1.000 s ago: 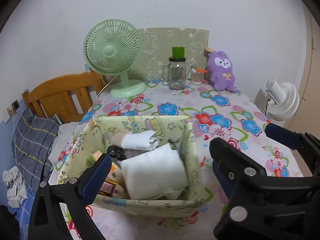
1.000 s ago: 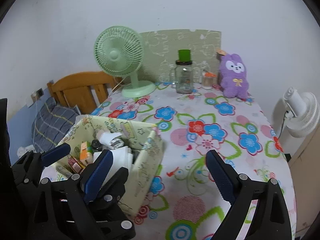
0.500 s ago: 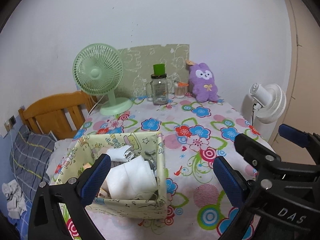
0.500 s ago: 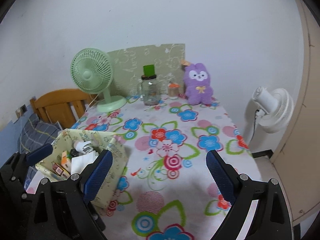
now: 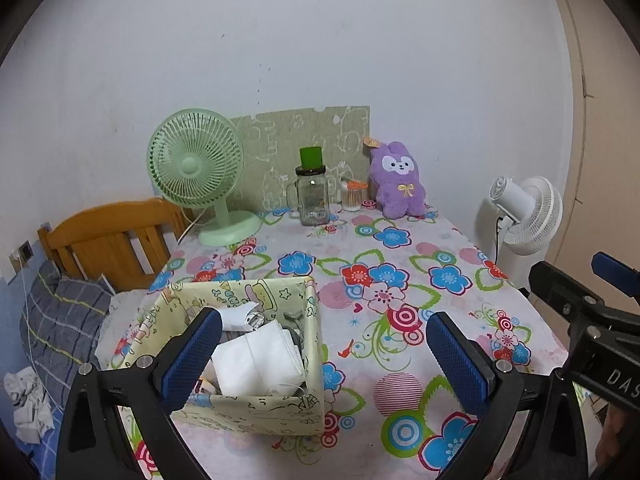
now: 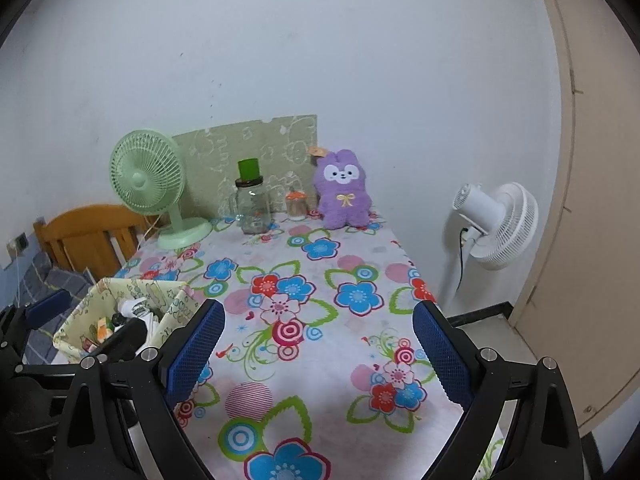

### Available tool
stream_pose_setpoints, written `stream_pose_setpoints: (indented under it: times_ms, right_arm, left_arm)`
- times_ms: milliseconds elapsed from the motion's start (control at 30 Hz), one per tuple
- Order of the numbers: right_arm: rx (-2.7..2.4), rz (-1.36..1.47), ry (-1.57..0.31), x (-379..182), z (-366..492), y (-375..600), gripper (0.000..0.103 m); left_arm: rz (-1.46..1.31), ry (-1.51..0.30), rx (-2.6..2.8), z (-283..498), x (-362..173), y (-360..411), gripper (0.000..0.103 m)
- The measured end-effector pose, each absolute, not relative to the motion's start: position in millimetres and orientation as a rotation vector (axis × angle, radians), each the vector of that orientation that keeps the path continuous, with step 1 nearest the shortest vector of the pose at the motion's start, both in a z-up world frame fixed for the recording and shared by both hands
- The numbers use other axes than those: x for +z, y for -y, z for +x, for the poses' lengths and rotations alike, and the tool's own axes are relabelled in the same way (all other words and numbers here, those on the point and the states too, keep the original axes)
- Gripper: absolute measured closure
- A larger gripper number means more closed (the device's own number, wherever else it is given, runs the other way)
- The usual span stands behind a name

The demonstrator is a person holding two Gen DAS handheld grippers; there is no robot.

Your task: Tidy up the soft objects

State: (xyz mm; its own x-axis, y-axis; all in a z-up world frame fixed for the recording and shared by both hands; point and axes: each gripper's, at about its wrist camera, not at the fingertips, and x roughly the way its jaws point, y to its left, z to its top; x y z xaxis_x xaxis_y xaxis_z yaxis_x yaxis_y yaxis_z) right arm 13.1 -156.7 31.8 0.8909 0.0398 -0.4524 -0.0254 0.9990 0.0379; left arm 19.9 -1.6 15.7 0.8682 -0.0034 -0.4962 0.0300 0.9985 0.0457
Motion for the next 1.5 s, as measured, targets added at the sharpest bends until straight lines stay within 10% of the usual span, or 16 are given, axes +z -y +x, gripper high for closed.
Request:
stream_pose_setpoints:
  times_ms: [1500]
  right_arm:
    - [0.080,0.034,-0.440,32.3,-4.2,152.4,0.006]
  left_arm:
    - [-0.032,-0.506,-0.008,7.3,21.1,-20.5,0.000]
